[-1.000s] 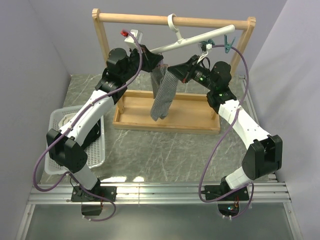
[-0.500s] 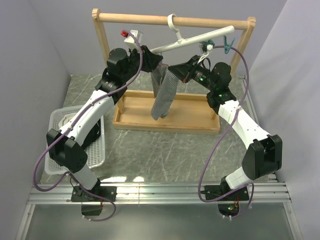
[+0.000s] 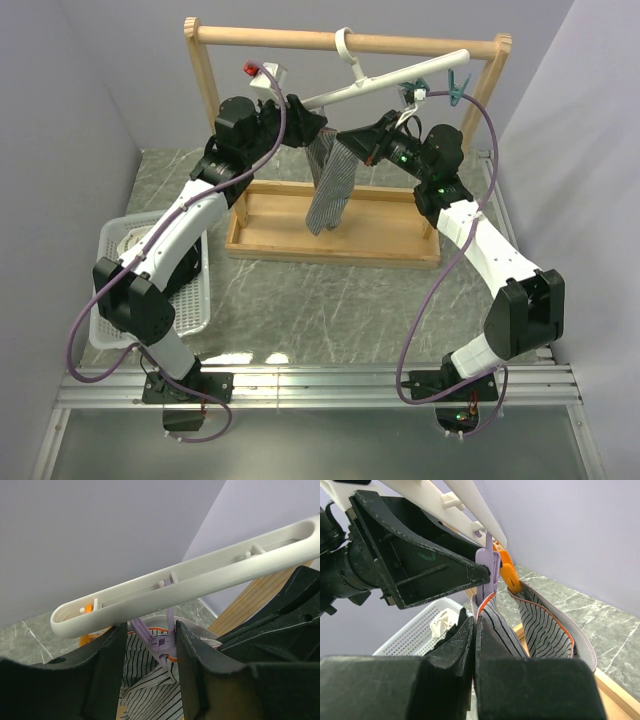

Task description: Clip the underwear to the hanger

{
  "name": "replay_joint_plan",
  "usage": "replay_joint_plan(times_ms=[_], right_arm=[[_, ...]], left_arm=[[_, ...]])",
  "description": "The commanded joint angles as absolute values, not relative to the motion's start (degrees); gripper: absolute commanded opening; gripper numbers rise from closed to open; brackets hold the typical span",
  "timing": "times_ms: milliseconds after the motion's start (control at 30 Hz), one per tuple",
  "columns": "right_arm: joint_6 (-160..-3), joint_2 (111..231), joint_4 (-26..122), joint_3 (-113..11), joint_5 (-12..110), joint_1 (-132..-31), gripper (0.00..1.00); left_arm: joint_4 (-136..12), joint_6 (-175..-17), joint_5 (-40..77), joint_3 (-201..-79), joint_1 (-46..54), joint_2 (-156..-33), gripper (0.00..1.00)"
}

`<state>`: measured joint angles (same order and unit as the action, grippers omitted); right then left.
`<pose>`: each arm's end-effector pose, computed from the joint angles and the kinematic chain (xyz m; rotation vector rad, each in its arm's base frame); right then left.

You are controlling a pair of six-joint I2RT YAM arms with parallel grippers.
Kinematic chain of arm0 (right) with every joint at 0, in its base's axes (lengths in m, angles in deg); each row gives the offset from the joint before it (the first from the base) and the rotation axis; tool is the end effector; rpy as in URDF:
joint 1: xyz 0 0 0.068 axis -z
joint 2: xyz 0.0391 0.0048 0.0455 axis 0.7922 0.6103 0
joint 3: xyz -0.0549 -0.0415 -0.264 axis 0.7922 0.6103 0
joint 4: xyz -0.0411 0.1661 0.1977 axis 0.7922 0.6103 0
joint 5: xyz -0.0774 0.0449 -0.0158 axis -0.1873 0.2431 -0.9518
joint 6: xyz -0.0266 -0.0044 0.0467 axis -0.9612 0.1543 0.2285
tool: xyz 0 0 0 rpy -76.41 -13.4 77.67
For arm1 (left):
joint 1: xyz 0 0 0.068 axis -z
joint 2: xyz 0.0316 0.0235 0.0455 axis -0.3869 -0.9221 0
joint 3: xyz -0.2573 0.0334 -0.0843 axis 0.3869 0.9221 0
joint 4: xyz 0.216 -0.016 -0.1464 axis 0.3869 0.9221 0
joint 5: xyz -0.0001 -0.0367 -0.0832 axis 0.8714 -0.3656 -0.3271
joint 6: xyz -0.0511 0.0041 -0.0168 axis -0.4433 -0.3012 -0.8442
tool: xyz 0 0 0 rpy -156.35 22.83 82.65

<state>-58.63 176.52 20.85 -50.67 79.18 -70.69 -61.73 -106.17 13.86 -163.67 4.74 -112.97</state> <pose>0.3305 0.1320 0.4154 -0.4528 1.3773 1.1173 0.3441 -0.1879 0.4493 0.2593 1.5553 -0.8569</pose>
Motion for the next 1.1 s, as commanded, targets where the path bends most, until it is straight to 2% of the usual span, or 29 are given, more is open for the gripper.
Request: replay_joint_plan(times_ms=[0,267,300,500,700,833,933,1067], right_arm=[[-59.19,173.28,11.82,-52.07,79.56,-69.44,0.0],[-58.92,173.63,11.82,-51.98,80.62,-69.7,0.0],[-58.92,173.63,11.82,-51.8,80.88,-69.7,0.0],[-59.01,173.72,11.91,-50.49,80.88,-69.97,0.0],[-58.83,173.9,12.52,-49.17,80.88,-70.41,0.01],[-59.18,173.98,13.23,-48.2,80.53,-70.41,0.1],[-59.1,173.99,14.54,-47.76,80.35,-70.49,0.25],[-58.83,173.63,15.78,-46.18,79.92,-70.58,0.39]], left_arm=[[-61.24,-105.88,12.2,-163.68,3.96,-111.35,0.48],[-66.69,-107.46,7.37,-159.12,3.69,-106.43,0.61],[-67.05,-107.46,7.1,-158.68,3.69,-105.91,0.66],[-67.75,-106.5,4.2,-155.34,3.6,-101.51,0.82],[-66.43,-105.44,2.79,-150.42,3.43,-96.51,0.88],[-65.38,-103.69,2.35,-146.55,3.43,-92.03,0.9],[-63.54,-102.37,3.05,-144.61,3.43,-89.48,0.91],[-61.34,-101.23,4.2,-141.72,3.08,-86.22,0.92]])
